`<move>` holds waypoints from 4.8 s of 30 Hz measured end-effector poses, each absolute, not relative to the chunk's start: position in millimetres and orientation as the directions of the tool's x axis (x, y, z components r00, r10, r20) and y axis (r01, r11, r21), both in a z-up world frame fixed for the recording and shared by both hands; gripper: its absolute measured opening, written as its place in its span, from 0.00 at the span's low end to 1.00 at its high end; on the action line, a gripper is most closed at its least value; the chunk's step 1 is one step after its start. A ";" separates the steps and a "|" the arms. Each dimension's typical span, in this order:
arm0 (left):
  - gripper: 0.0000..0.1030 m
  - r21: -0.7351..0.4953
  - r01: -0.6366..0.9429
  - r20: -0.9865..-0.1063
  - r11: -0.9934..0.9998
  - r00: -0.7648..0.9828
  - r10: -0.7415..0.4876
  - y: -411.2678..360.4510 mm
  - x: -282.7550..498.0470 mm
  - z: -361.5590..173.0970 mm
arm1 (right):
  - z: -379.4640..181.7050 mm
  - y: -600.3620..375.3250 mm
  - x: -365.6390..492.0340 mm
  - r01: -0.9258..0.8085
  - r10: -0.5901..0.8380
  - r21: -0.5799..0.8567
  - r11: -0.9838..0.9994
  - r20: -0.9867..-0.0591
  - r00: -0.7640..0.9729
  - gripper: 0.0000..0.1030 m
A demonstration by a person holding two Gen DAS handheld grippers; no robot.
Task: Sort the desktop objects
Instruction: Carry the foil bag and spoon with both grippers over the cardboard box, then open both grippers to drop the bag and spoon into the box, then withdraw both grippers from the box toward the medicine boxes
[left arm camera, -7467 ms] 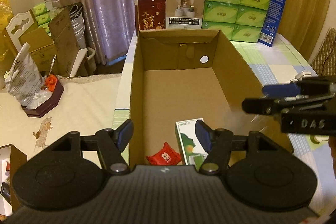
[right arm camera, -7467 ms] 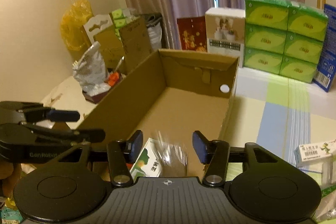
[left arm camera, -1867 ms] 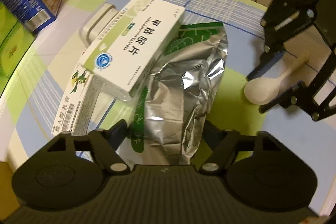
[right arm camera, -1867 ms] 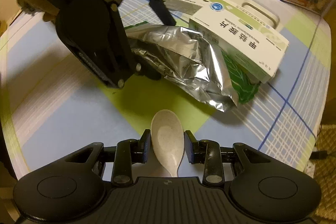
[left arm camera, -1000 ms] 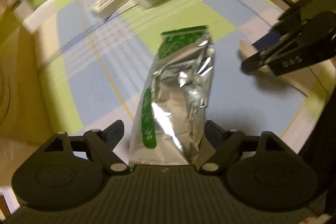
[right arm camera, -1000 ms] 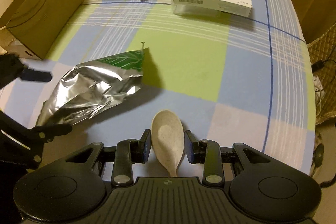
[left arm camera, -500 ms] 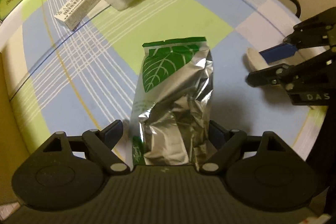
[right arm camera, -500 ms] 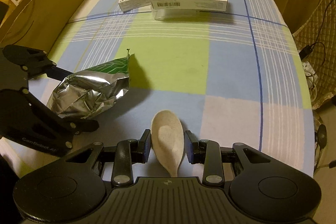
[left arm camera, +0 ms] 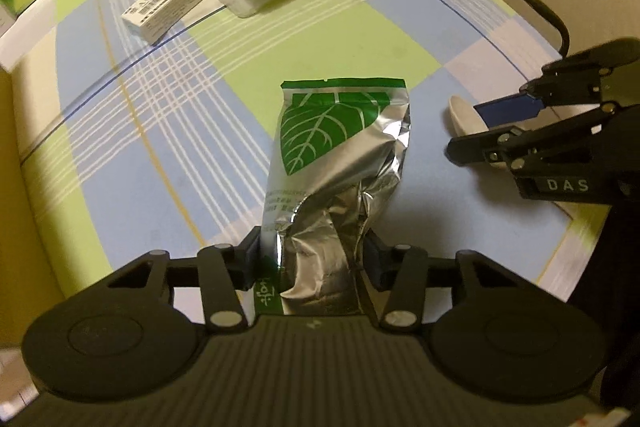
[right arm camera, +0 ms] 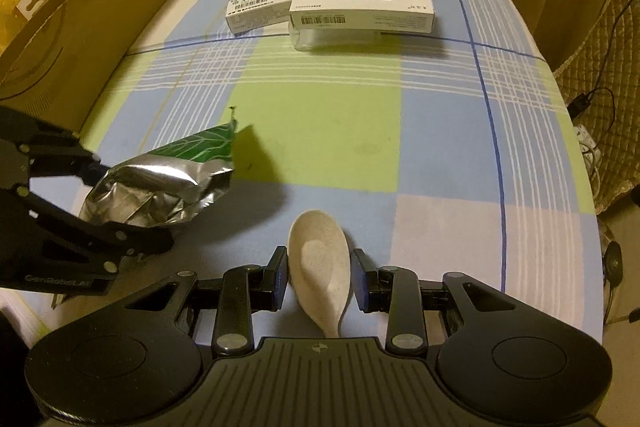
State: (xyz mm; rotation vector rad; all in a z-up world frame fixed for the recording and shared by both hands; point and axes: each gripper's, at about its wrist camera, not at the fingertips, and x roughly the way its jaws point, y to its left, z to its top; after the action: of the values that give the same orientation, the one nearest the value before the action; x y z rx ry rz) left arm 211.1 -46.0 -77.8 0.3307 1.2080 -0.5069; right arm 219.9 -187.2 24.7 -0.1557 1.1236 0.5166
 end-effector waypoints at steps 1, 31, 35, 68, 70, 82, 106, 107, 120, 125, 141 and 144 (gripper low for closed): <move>0.43 -0.032 0.528 -0.942 0.849 0.268 -0.202 -43.8 209.9 -76.2 | 25.9 -188.0 218.9 -0.467 0.316 0.136 0.874 -0.888 0.333 0.29; 0.43 0.058 0.423 -0.867 0.904 0.470 -0.165 2.6 165.7 56.5 | 146.5 -156.5 174.8 -0.530 0.423 0.121 0.839 -0.758 0.496 0.29; 0.43 0.070 0.410 -0.853 0.910 0.497 -0.158 13.2 157.2 75.4 | 162.7 -144.7 166.6 -0.551 0.440 0.112 0.827 -0.740 0.508 0.29; 0.43 0.129 0.147 -0.796 0.981 0.605 0.014 202.1 142.0 142.6 | 213.6 51.7 144.4 -0.752 0.582 0.061 0.656 -0.675 0.453 0.29; 0.43 0.126 0.130 -0.795 0.984 0.606 0.022 213.9 147.0 143.4 | 215.8 63.2 148.3 -0.757 0.591 0.068 0.650 -0.672 0.447 0.29; 0.43 0.084 0.055 -0.799 0.995 0.600 0.035 263.4 194.9 131.3 | 213.7 118.5 186.8 -0.758 0.627 0.109 0.643 -0.643 0.440 0.29; 0.52 0.042 -0.032 -0.777 0.999 0.628 0.052 304.7 248.4 75.4 | 136.9 162.9 255.1 -0.665 0.625 0.268 0.697 -0.681 0.380 0.41; 0.52 0.042 -0.031 -0.775 0.999 0.630 0.052 304.5 247.0 76.4 | 135.5 159.7 256.3 -0.659 0.624 0.273 0.701 -0.683 0.381 0.45; 0.56 0.031 -0.021 -0.783 0.999 0.621 0.038 284.4 217.9 84.2 | 152.9 112.4 245.1 -0.626 0.607 0.272 0.731 -0.677 0.416 0.56; 0.63 0.024 -0.032 -0.778 0.999 0.627 0.039 271.0 198.9 92.6 | 164.9 88.9 231.5 -0.624 0.606 0.265 0.735 -0.670 0.429 0.65; 0.85 0.012 -0.028 -0.758 1.000 0.651 0.027 216.8 137.1 115.0 | 180.0 -0.2 192.7 -0.590 0.568 0.239 0.771 -0.676 0.469 0.87; 0.90 0.015 -0.024 -0.755 1.000 0.655 0.027 204.5 128.0 116.6 | 183.2 -21.9 187.9 -0.571 0.562 0.246 0.784 -0.672 0.482 0.89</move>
State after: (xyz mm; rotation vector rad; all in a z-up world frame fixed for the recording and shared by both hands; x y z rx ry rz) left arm 128.0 204.5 116.6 0.0036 0.8561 0.0290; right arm 187.9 -21.9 183.2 -0.0120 0.8150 0.6902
